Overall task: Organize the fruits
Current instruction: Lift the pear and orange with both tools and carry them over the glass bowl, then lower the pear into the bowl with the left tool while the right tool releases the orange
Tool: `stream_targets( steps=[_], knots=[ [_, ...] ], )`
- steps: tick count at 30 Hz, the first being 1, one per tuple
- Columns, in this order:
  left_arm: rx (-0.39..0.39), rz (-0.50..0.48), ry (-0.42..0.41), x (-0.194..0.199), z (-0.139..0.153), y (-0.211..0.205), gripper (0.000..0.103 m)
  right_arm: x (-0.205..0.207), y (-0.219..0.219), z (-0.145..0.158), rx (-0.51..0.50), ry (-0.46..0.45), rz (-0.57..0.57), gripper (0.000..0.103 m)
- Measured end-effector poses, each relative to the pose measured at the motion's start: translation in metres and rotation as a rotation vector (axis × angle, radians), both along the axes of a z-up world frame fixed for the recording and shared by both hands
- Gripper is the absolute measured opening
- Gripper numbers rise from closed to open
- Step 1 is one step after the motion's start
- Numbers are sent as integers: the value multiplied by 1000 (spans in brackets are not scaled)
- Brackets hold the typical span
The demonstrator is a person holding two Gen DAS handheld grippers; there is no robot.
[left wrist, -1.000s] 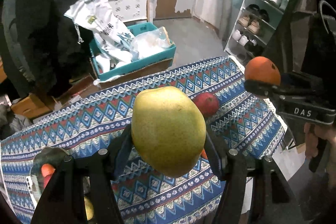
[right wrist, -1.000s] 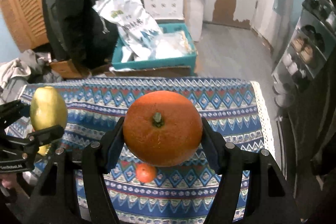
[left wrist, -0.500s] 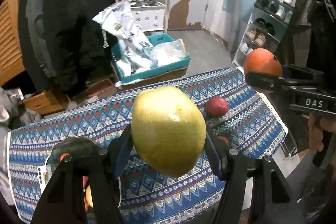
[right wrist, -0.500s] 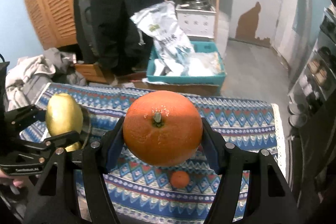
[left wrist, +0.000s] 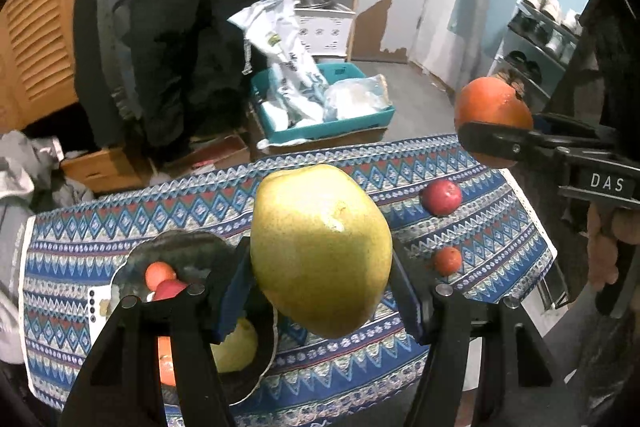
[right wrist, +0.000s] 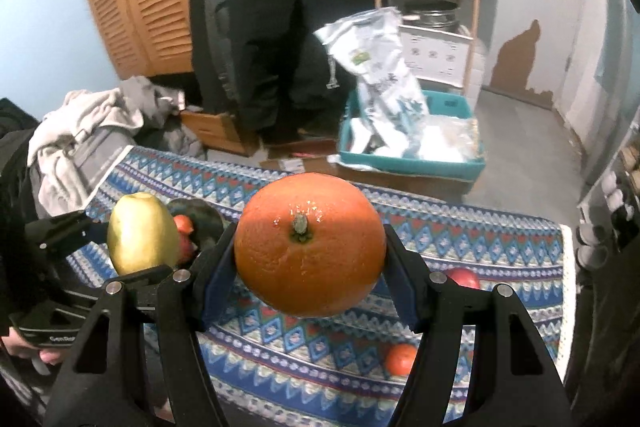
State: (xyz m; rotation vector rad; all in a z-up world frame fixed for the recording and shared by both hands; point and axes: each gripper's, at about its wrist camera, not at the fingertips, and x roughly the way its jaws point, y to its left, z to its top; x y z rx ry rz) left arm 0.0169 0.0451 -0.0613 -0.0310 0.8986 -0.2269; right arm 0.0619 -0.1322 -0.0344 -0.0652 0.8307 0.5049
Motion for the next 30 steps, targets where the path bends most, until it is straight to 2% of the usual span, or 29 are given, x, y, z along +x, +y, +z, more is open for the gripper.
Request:
stream_targets(
  steps=[10, 14, 22, 30],
  knots=[
    [-22, 108, 28, -3, -14, 56, 66, 12, 68, -14, 13, 32, 101, 67],
    [-2, 143, 23, -6, -18, 74, 66, 13, 94, -19, 7, 48, 140, 67],
    [-9, 216, 39, -11, -27, 113, 66, 15, 132, -26, 10, 75, 193, 67],
    [-9, 291, 83, -13, -50, 148, 66, 19, 170, -41, 7, 111, 237, 67]
  ],
)
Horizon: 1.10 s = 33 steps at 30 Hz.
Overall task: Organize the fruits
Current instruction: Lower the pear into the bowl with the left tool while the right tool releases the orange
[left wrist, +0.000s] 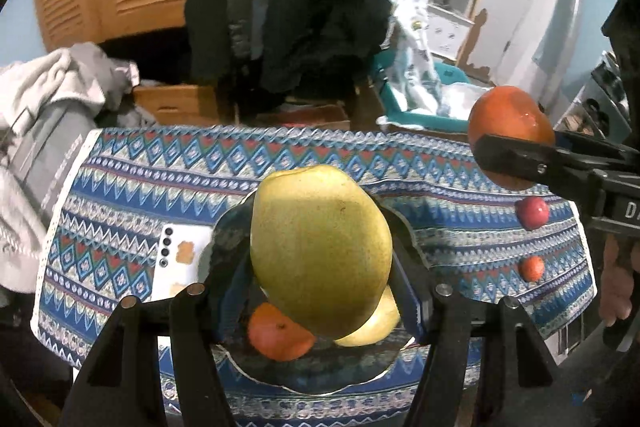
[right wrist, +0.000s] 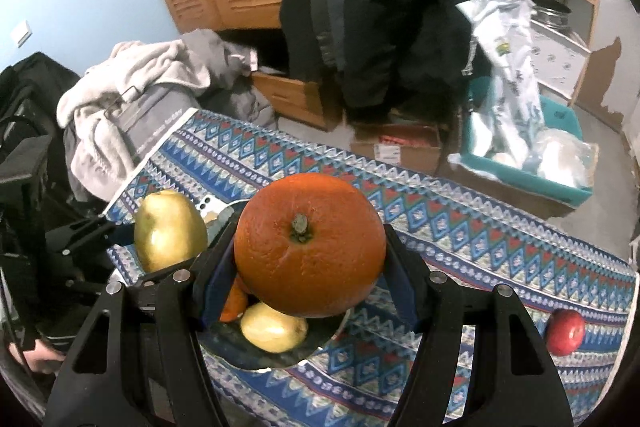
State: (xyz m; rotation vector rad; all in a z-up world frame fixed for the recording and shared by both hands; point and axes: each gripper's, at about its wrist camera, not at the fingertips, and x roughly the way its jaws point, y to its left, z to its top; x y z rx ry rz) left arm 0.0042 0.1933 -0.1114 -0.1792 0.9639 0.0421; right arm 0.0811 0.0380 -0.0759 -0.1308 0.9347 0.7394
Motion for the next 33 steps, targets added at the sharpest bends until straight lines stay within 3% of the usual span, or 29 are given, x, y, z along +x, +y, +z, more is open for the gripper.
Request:
stream_targets(
  steps=[24, 33],
  knots=[
    [-76, 135, 192, 10, -80, 51, 66, 14, 48, -90, -103, 166, 38, 67],
    [-66, 125, 231, 13, -98, 48, 66, 15, 52, -116, -145, 208, 39, 67]
  ],
)
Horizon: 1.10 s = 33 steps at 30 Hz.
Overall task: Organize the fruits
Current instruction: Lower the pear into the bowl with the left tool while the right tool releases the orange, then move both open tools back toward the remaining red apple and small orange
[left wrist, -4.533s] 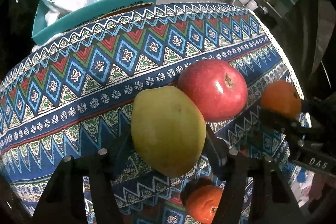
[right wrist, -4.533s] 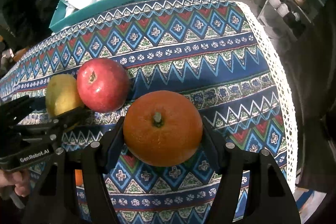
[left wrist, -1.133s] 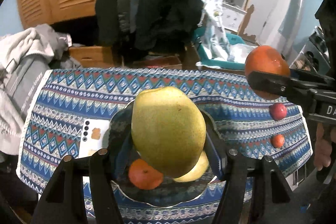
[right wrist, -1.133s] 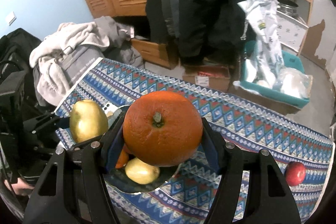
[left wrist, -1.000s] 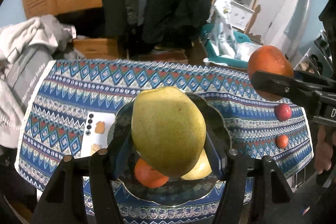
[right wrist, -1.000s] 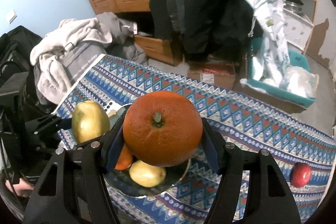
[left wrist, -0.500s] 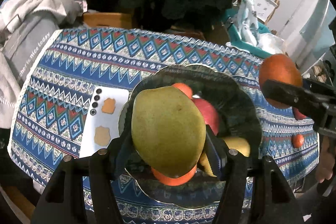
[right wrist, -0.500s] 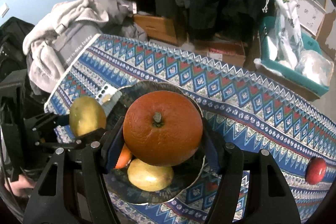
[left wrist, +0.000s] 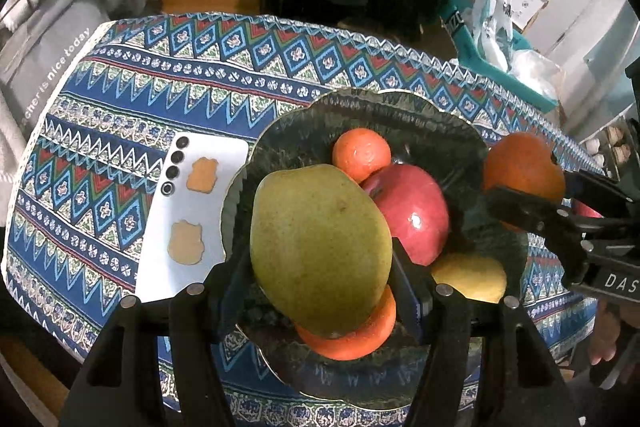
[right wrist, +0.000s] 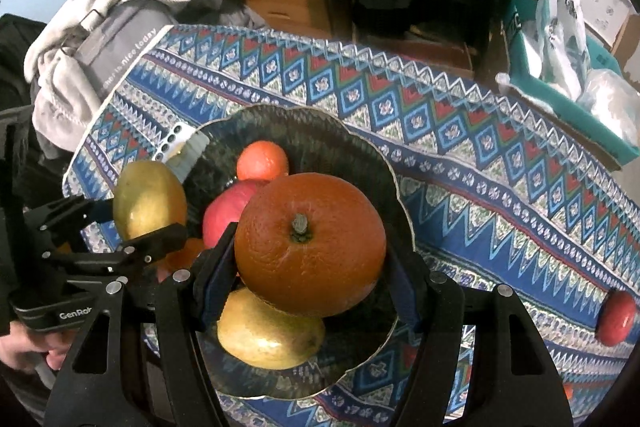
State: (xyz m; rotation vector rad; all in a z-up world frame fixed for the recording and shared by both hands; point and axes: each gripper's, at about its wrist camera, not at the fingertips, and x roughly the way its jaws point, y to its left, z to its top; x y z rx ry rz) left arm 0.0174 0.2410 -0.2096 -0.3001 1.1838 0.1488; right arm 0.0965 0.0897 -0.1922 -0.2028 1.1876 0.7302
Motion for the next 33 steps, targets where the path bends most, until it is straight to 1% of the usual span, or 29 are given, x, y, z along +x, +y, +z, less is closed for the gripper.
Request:
stream_targets(
  steps=[8, 11, 15, 17, 18, 21, 24, 28, 33],
  knots=[
    [27, -19, 17, 5, -2, -4, 66, 0, 0, -14, -29, 18, 7, 68],
    [50, -22, -3, 5, 4, -5, 66, 0, 0, -18, -32, 30, 5, 68],
    [33, -33, -23, 4, 12, -9, 66, 0, -1, -24, -45, 38, 1, 68],
    [32, -45, -24, 4, 14, -13, 66, 0, -3, -24, -43, 35, -9, 70],
    [36, -51, -25, 4, 15, -15, 66, 1, -5, -23, -45, 23, -22, 70],
    [42, -64, -29, 4, 18, -20, 66, 5, -11, -14, 5, 31, -33, 70],
    [49, -76, -35, 2, 21, -25, 66, 5, -16, -4, 15, 10, -37, 70],
    [49, -86, -50, -1, 29, -30, 66, 3, -25, 12, 19, -25, -51, 70],
    [60, -102, -69, -4, 39, -40, 66, -2, -40, 36, 2, -98, -49, 70]
  ],
)
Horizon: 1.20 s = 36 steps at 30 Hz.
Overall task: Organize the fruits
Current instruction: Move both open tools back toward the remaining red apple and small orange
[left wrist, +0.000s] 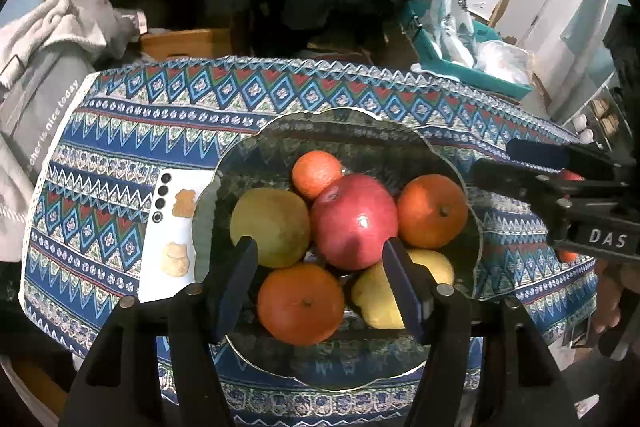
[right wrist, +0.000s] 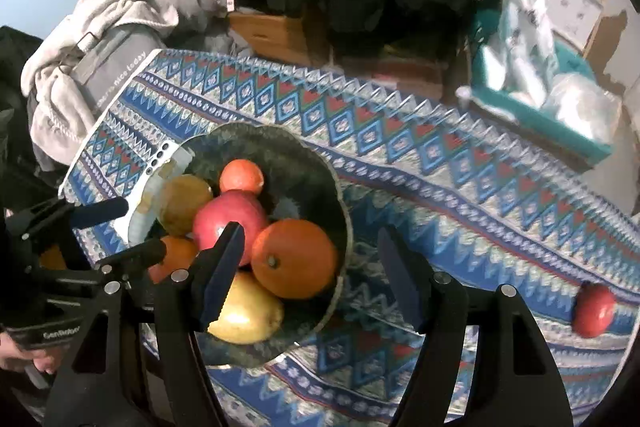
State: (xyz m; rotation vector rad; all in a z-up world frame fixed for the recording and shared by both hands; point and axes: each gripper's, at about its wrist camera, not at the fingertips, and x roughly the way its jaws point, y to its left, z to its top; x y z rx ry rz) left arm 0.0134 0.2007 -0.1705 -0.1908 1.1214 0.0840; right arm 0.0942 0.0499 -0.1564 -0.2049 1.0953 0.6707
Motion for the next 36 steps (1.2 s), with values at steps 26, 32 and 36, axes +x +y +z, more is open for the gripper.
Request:
stream_targets(
  steps=[26, 32, 36],
  knots=[
    [97, -213, -197, -21, 87, -102, 80, -37, -93, 81, 25, -170, -66, 73],
    [98, -254, -206, -18, 92, -124, 80, -46, -117, 90, 15, -210, -79, 73],
    [84, -267, -193, -14, 89, -133, 80, -52, -138, 92, 9, -221, -94, 74]
  ],
)
